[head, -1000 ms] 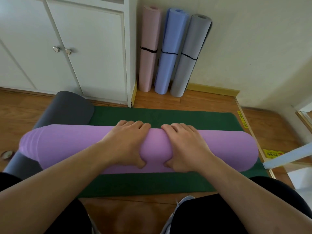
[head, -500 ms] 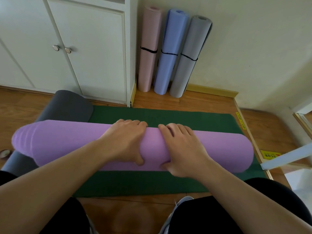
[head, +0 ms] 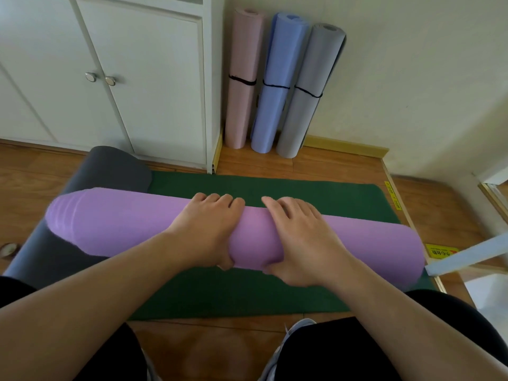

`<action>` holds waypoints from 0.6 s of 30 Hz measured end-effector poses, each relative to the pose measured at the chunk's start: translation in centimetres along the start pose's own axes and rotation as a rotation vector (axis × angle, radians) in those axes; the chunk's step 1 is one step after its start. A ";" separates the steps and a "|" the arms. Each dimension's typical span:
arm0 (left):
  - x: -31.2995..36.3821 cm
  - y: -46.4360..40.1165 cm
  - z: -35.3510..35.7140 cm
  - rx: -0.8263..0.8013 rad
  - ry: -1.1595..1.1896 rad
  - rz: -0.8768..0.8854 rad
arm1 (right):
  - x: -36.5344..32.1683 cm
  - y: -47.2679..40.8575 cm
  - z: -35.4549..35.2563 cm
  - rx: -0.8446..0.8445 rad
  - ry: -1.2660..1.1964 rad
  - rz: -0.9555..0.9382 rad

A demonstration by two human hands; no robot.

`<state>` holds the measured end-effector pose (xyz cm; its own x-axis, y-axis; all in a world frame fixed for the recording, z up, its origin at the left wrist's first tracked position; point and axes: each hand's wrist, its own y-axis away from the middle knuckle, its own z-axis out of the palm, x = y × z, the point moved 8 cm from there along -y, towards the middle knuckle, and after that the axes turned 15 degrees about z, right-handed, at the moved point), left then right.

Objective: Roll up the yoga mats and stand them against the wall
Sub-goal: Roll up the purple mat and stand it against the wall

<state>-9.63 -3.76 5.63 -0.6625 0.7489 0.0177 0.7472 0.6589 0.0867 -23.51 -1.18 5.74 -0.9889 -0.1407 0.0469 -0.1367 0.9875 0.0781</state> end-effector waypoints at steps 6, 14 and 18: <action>-0.7 0.5 -0.4 -0.003 0.094 -0.021 | -0.4 -0.4 0.4 0.061 0.062 -0.024; 1.7 0.2 0.8 -0.004 -0.147 -0.013 | 0.6 -0.8 -0.4 -0.035 -0.077 0.037; 1.5 -0.2 0.8 0.005 -0.086 0.019 | 0.5 -0.5 0.4 -0.062 -0.038 0.021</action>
<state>-10.73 -2.77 4.82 -0.6410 0.7647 -0.0661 0.7602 0.6444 0.0824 -24.01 -1.72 5.32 -0.9932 -0.1162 0.0118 -0.1135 0.9837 0.1394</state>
